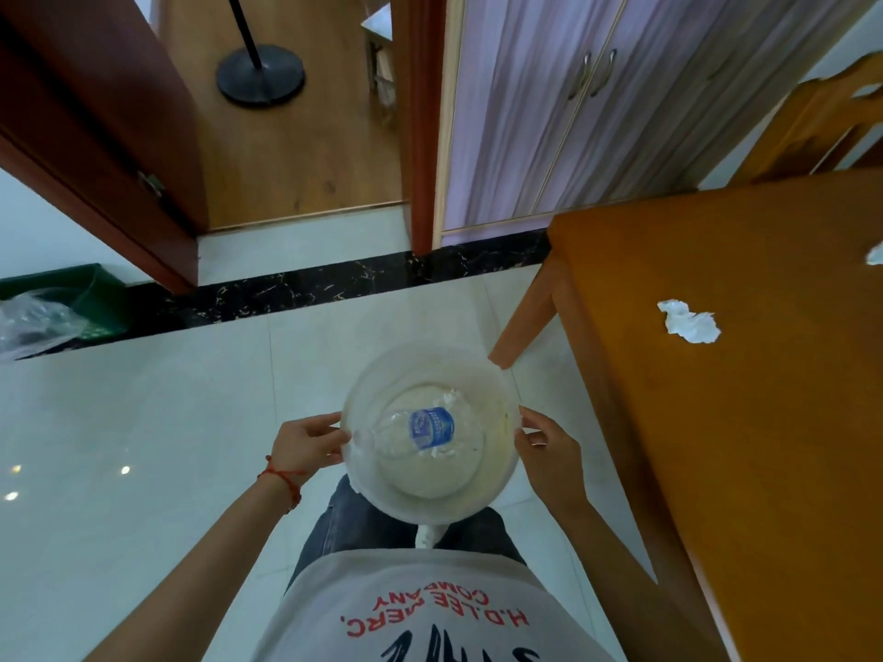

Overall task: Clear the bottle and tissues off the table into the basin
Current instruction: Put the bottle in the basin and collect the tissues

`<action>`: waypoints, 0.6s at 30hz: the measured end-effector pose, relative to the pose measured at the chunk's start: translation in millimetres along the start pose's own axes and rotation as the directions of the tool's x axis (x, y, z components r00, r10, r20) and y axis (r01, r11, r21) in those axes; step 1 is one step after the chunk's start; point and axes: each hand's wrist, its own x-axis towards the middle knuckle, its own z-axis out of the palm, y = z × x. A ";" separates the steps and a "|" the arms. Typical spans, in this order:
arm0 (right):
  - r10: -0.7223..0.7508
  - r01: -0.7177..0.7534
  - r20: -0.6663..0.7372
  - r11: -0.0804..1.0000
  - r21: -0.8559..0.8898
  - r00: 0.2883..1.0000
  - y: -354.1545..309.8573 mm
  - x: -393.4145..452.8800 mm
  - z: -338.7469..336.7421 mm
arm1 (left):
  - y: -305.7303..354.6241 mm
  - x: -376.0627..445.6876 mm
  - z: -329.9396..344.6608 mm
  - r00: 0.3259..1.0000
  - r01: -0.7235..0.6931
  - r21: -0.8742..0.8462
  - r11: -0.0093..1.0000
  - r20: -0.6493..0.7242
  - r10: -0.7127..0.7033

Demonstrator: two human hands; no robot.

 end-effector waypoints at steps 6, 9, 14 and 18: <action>0.149 -0.138 -0.124 0.986 0.093 0.981 -23.6 30.9 10.9 | 62.4 66.3 1.9 0.993 -0.019 0.099 0.995 0.119 0.007; 0.220 -0.194 -0.191 0.970 0.146 0.956 -38.3 39.5 18.6 | 95.4 96.3 3.0 0.980 -0.048 0.176 0.983 0.198 0.013; 0.368 -0.290 -0.308 0.918 0.271 0.877 -54.5 46.2 32.5 | 143.8 136.8 15.6 0.941 -0.133 0.297 0.946 0.337 0.026; 0.443 -0.309 -0.397 0.881 0.359 0.804 -59.1 42.1 41.3 | 171.8 161.5 34.6 0.899 -0.185 0.389 0.903 0.438 -0.005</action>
